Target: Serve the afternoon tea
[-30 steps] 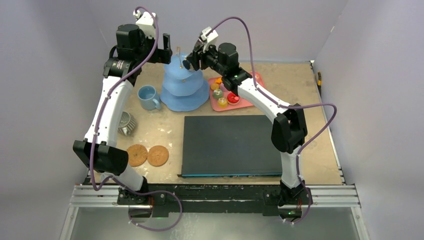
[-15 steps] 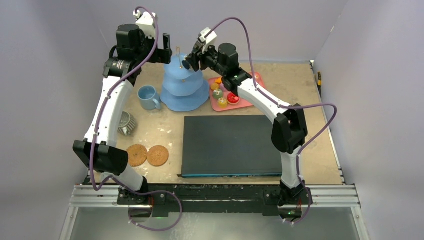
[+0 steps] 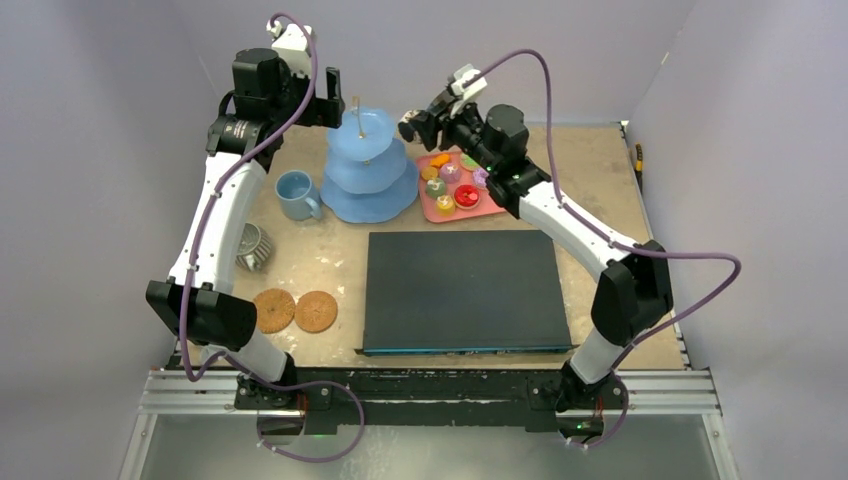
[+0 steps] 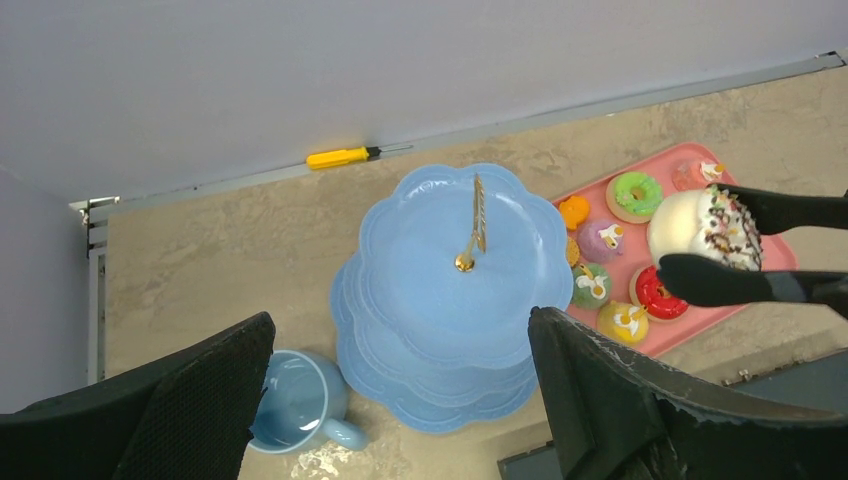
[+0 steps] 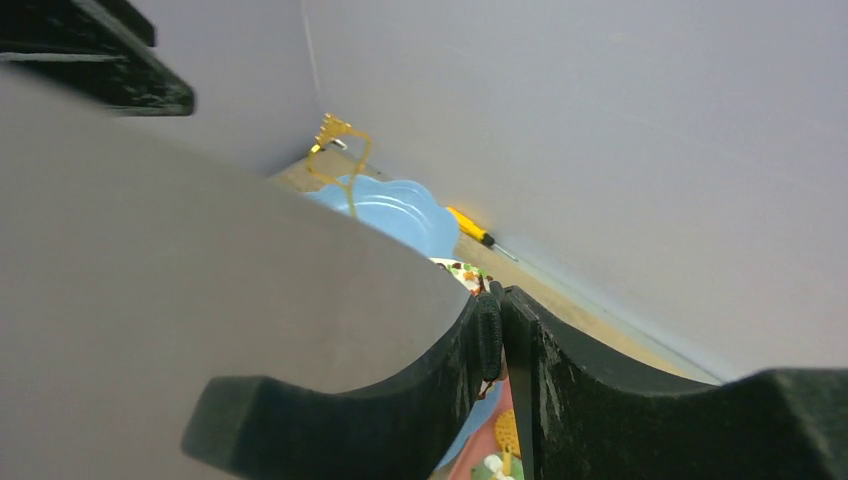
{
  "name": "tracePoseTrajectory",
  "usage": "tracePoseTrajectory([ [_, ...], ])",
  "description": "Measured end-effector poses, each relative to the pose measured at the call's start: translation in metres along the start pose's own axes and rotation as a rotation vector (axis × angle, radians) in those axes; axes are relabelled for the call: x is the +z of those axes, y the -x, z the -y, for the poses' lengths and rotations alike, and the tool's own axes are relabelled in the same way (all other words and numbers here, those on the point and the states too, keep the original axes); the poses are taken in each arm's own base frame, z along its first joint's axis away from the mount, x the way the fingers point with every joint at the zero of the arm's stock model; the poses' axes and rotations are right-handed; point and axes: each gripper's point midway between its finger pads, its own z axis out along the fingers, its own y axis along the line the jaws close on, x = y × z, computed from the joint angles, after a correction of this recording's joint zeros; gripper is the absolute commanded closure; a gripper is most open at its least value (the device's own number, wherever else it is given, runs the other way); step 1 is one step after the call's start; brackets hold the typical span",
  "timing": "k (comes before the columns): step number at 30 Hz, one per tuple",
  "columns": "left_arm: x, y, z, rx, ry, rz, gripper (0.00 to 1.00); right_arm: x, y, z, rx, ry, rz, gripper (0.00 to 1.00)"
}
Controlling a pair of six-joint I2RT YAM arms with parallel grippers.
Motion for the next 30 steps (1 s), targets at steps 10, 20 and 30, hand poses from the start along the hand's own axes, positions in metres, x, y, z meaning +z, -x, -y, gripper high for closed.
tracePoseTrajectory([
  [10,0.000,-0.001,0.000,0.000,-0.001,-0.005,0.03,0.008,-0.049,0.021,0.045,-0.039,-0.057,0.50],
  [20,0.000,-0.002,0.000,0.002,-0.001,-0.006,0.03,0.033,-0.116,0.024,0.066,-0.030,-0.133,0.48],
  [30,0.003,-0.005,0.000,0.001,-0.001,-0.016,0.04,0.049,-0.126,0.020,0.066,0.018,-0.097,0.47],
])
